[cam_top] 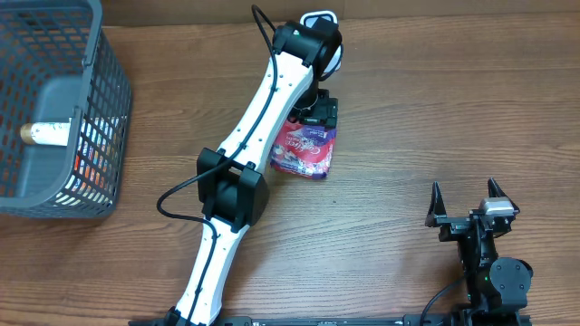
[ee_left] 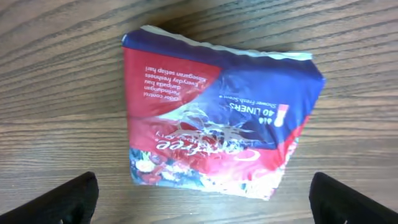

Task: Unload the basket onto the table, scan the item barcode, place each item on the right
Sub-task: 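Carry the purple-red pack to the table center and release it, then return the left gripper into the basket and grasp the small orange box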

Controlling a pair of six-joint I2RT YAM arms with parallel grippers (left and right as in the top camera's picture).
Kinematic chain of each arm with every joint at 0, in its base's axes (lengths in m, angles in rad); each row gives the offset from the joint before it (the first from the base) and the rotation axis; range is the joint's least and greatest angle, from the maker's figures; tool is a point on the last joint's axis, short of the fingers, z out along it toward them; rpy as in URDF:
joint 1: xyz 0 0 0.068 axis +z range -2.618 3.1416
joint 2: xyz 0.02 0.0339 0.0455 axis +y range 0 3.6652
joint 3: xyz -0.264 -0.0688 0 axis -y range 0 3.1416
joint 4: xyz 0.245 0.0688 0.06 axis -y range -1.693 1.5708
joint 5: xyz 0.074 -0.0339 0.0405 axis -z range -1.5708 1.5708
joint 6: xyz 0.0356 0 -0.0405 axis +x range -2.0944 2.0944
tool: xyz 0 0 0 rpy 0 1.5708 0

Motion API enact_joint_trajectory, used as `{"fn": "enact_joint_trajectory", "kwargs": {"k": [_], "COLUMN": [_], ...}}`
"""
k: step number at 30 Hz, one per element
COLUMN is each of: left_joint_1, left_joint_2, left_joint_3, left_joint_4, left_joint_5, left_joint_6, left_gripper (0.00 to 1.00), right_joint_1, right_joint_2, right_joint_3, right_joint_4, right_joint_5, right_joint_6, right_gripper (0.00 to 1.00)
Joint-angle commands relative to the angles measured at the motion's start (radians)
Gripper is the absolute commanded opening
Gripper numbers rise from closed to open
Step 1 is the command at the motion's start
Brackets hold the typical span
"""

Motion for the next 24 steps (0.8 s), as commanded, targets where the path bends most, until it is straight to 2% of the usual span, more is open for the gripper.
{"fn": "enact_joint_trajectory", "kwargs": {"k": [1,6,10,14,17,18,19,21,24], "left_joint_1": [0.038,0.130,0.311,0.576,0.829,0.863,0.921,0.967,1.010], "left_joint_2": [-0.145,-0.372,-0.584,-0.718,-0.735,-0.731,-0.715,-0.692,-0.659], "left_joint_3": [0.003,0.005,0.005,0.004,0.002,0.002,0.002,0.002,0.002], "left_joint_4": [-0.003,-0.003,-0.003,-0.002,-0.002,-0.002,0.003,0.013,0.041], "left_joint_5": [0.053,0.055,0.051,0.053,0.045,0.016,-0.080,-0.147,-0.151], "left_joint_6": [0.034,0.093,0.099,0.074,0.041,0.037,-0.015,-0.074,-0.082], "left_gripper": [1.00,1.00,1.00,1.00,1.00,1.00,1.00,1.00,1.00], "right_joint_1": [-0.005,-0.005,-0.005,-0.005,-0.005,-0.005,-0.005,-0.005,-0.005], "right_joint_2": [-0.008,-0.008,-0.008,-0.008,-0.008,-0.008,-0.008,-0.008,-0.008], "right_joint_3": [-0.011,-0.011,-0.011,-0.011,-0.011,-0.011,-0.011,-0.011,-0.011], "right_joint_4": [0.005,0.005,0.005,0.005,0.005,0.005,0.005,0.005,0.005], "right_joint_5": [0.010,0.009,0.009,0.009,0.009,0.010,0.010,0.010,0.010], "right_joint_6": [-0.004,-0.004,-0.004,-0.004,-0.004,-0.004,-0.004,-0.004,-0.004], "right_gripper": [1.00,1.00,1.00,1.00,1.00,1.00,1.00,1.00,1.00]}}
